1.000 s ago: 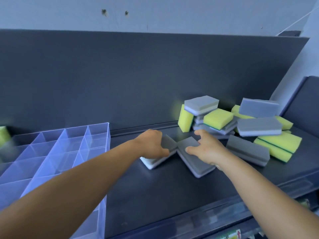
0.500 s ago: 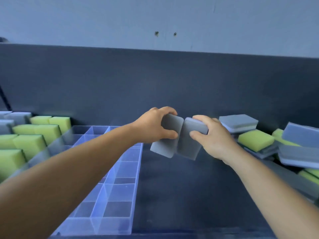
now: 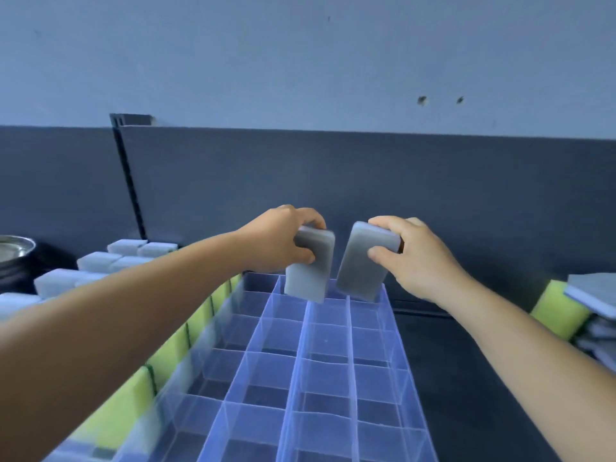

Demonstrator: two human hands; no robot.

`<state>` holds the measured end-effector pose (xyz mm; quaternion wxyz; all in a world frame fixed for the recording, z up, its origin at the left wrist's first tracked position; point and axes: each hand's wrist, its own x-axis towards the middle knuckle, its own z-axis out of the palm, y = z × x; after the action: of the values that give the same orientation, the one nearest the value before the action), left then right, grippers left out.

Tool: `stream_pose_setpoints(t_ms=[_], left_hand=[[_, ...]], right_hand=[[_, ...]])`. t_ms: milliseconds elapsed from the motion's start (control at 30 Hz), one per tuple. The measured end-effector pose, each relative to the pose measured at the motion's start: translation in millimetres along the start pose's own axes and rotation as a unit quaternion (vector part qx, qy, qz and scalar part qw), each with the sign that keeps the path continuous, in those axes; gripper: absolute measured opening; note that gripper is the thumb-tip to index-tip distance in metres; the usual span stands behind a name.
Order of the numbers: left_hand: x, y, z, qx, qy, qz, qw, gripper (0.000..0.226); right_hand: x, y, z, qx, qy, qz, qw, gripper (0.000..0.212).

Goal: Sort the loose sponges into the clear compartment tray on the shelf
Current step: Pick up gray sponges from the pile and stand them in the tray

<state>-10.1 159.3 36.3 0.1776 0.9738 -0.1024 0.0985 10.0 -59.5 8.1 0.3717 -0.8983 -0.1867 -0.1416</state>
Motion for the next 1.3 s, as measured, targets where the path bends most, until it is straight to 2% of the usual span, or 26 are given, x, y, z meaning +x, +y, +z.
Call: stream_pose_setpoints(t_ms=[233,433,667,933,1100,1300], left_hand=[[10,-67,-13,0.019,0.044,-0.021,0.999,0.033],[20,-98,-6,0.055,0.010,-0.028,0.998,0.035],[33,-108,-3,0.068,0.006,-0.024,0.997,0.035],[32,-113,-1,0.134,-0.003,-0.044,0.990,0.029],[31,-115,2,0.224,-0.005,-0.030,0.974,0.026],[32,-104,4,0.270,-0.006,-0.001,0.963,0.018]], right_hand=[[30,-30,51,-0.004,-0.007,-0.005,1.000,0.031],[50,-39,81,-0.031,-0.029,-0.009,0.999,0.029],[62,-35,107,-0.059,-0.052,0.004,0.997,0.030],[57,-33,122,-0.192,-0.043,-0.058,0.979,0.041],[53,-40,126,-0.238,-0.027,-0.073,0.968,0.025],[54,-43,125,-0.240,-0.033,-0.065,0.968,0.024]])
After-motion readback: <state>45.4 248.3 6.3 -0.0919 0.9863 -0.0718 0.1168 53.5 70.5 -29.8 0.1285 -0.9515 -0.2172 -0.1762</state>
